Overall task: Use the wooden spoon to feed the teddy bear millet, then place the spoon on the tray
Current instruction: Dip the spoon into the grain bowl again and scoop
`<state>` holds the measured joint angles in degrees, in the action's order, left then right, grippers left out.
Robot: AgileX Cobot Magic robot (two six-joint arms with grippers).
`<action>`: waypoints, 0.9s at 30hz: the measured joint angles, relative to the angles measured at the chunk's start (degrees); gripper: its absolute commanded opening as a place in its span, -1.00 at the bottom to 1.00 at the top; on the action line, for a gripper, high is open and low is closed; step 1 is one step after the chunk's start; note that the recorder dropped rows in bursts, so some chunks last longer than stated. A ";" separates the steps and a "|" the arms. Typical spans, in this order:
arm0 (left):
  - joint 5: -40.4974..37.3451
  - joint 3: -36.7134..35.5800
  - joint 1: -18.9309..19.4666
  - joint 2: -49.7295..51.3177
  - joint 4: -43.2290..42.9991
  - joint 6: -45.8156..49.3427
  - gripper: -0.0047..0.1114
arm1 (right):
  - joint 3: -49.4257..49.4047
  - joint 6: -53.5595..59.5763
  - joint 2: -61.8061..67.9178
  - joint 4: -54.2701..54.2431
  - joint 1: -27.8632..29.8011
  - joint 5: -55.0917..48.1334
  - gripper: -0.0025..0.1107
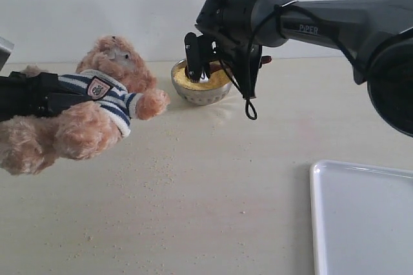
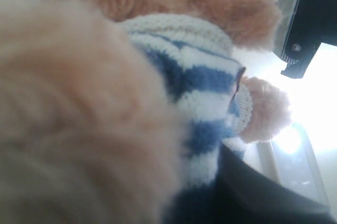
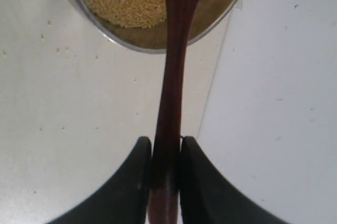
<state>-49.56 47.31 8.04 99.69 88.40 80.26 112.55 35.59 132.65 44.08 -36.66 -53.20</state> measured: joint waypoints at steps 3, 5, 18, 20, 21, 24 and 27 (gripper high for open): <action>0.00 0.00 0.00 0.00 0.00 0.00 -0.83 | 0.00 0.00 0.00 -1.38 0.00 -0.45 -0.96; 0.00 0.00 0.00 0.00 0.00 0.00 -0.83 | 0.00 0.00 0.00 -2.27 0.00 -0.60 -0.96; 0.55 0.00 0.00 0.00 0.00 0.04 -0.83 | 0.00 -3.13 0.00 -3.02 2.91 0.01 -0.96; 0.81 0.00 0.00 0.00 0.00 0.04 -0.83 | 0.00 -2.17 0.00 -3.58 2.91 0.51 -0.96; 1.05 0.00 0.00 0.00 0.00 0.04 -0.83 | 0.00 -1.65 0.00 -4.50 2.91 1.21 -0.96; 1.16 0.00 0.00 0.00 0.00 0.04 -0.83 | 0.00 -1.06 0.10 -5.85 2.91 1.99 -0.96; 1.16 0.00 0.00 0.00 0.00 0.04 -0.83 | 0.00 -0.46 0.22 -5.94 2.91 1.75 -0.96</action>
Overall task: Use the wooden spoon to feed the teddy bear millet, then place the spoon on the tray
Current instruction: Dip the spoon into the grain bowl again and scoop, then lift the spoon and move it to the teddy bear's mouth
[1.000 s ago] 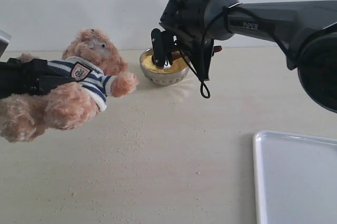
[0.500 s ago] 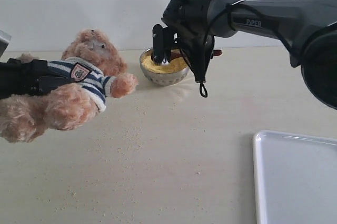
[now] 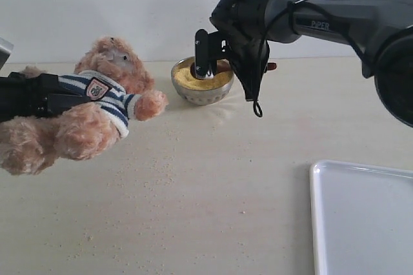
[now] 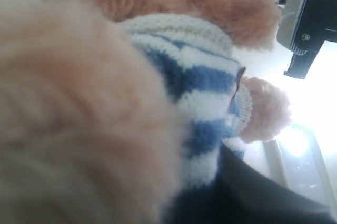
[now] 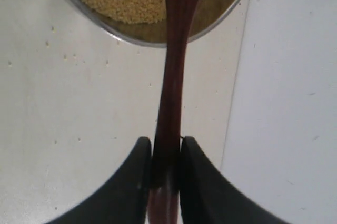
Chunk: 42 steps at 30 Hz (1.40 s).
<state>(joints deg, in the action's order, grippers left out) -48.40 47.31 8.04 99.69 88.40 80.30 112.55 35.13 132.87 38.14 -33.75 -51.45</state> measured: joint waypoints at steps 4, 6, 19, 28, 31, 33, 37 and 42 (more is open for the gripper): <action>0.00 0.00 0.00 0.00 0.00 0.00 -0.83 | 0.00 0.97 0.44 -0.88 0.00 -0.07 -0.96; 0.00 0.00 0.00 0.00 0.00 0.09 -0.83 | 0.00 2.49 0.70 -2.98 0.00 -0.23 -0.96; 0.00 0.00 0.00 0.00 -0.33 0.09 -0.83 | 0.00 1.47 0.83 -6.86 0.00 -0.80 -0.96; 0.00 0.00 0.00 0.00 -0.33 0.09 -0.83 | 0.00 1.55 0.83 -11.75 0.00 -1.87 -0.96; 0.00 0.00 0.00 0.00 -0.33 0.09 -0.83 | 0.00 1.55 0.83 -11.75 0.00 -1.97 -0.96; 0.00 0.00 0.00 0.00 -0.33 0.09 -0.83 | 0.00 1.25 0.83 -11.79 0.00 -1.97 -0.96; 0.00 0.00 0.00 0.00 -0.33 0.09 -0.83 | 0.00 0.51 0.20 -13.40 0.00 -2.36 -0.96; 0.00 0.00 0.00 0.00 -0.33 0.09 -0.83 | 0.00 0.36 -2.02 -15.40 0.49 -2.36 -0.96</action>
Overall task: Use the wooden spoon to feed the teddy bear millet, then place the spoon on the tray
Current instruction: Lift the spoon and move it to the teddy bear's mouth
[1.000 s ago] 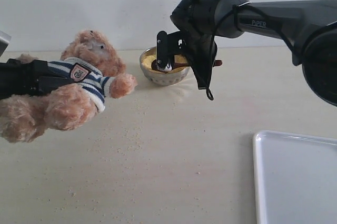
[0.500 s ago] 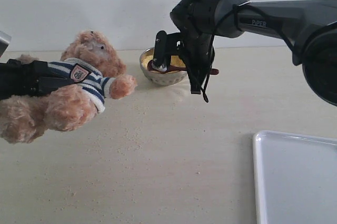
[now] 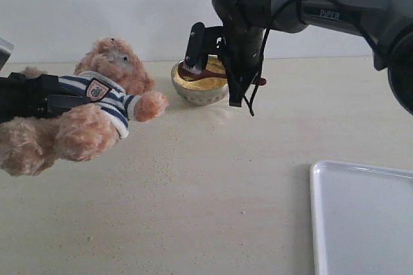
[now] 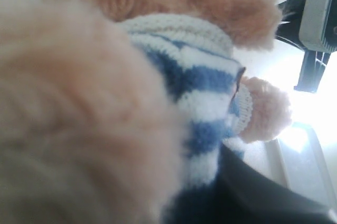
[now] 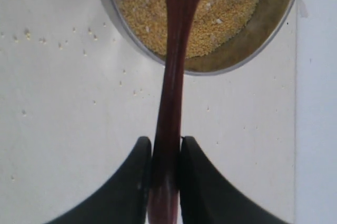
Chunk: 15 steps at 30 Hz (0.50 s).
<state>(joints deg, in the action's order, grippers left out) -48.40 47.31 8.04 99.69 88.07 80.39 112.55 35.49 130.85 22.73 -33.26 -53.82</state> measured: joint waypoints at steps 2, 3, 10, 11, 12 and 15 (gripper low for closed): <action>0.08 0.00 0.00 0.00 0.00 0.00 -0.83 | 0.00 -0.13 -0.13 -0.54 0.77 -0.04 -0.96; 0.08 0.00 0.00 0.00 0.00 0.00 -0.83 | 0.00 -0.31 -0.26 -0.95 1.33 -0.13 -0.96; 0.53 0.00 0.00 0.00 0.00 1.23 -0.83 | 0.00 -0.41 -0.47 -9.95 5.58 -2.49 -0.96; 0.68 0.00 0.00 0.00 0.00 1.34 -0.83 | 0.00 -0.14 -0.47 -10.51 5.86 -2.77 -0.96; 0.83 0.00 0.00 0.00 0.00 1.55 -0.83 | 0.00 -0.14 -0.47 -11.09 5.97 -3.28 -0.96; 1.26 0.00 0.00 0.00 0.00 2.14 -0.83 | 0.00 -0.03 -0.47 -12.37 5.96 -4.08 -0.96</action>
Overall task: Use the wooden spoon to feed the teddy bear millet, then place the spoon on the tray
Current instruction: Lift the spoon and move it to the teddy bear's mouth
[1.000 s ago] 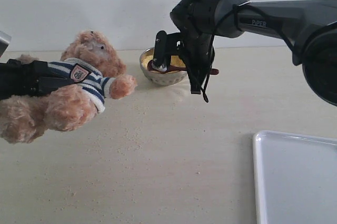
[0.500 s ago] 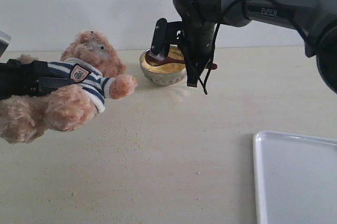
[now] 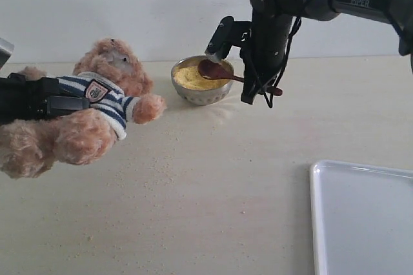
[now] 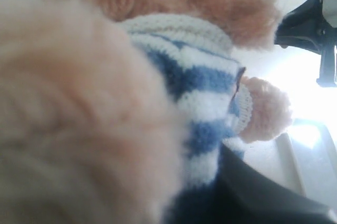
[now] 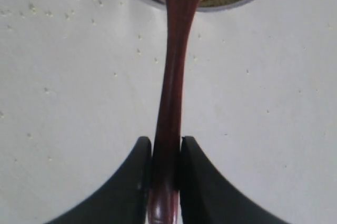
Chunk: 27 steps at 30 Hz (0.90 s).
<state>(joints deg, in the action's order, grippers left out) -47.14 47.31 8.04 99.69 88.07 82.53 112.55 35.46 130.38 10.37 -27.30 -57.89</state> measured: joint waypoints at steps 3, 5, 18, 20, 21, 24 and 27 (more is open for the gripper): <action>0.12 0.00 0.00 0.00 0.00 0.57 -0.83 | 0.00 0.10 0.00 -1.78 0.00 -1.19 -0.96; 0.16 0.00 0.00 0.21 0.00 0.70 -0.83 | 0.00 0.10 0.00 -2.49 0.00 -2.34 -0.96; -2.88 0.00 0.00 4.63 1.22 1.88 -0.83 | 0.00 0.10 -5.99 -12.20 0.00 -4.38 -0.96; -3.68 0.00 0.00 4.66 1.62 2.12 -0.83 | 0.00 0.26 -6.09 -14.44 -0.12 -4.81 -0.96; -3.81 0.00 0.00 4.75 1.62 2.12 -0.83 | 0.00 0.26 -6.09 -15.24 -0.12 -5.18 -0.96; -4.01 0.00 0.00 4.75 1.62 2.12 -0.83 | 0.00 0.47 -6.09 -16.60 -1.33 -5.44 -0.96; -4.38 0.00 0.00 4.75 1.62 2.12 -0.83 | 0.00 0.47 -6.09 -17.04 -3.38 -5.44 -0.96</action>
<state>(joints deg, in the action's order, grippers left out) -51.52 47.31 8.04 104.44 89.69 84.65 112.55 35.93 124.29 -6.67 -30.68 -63.33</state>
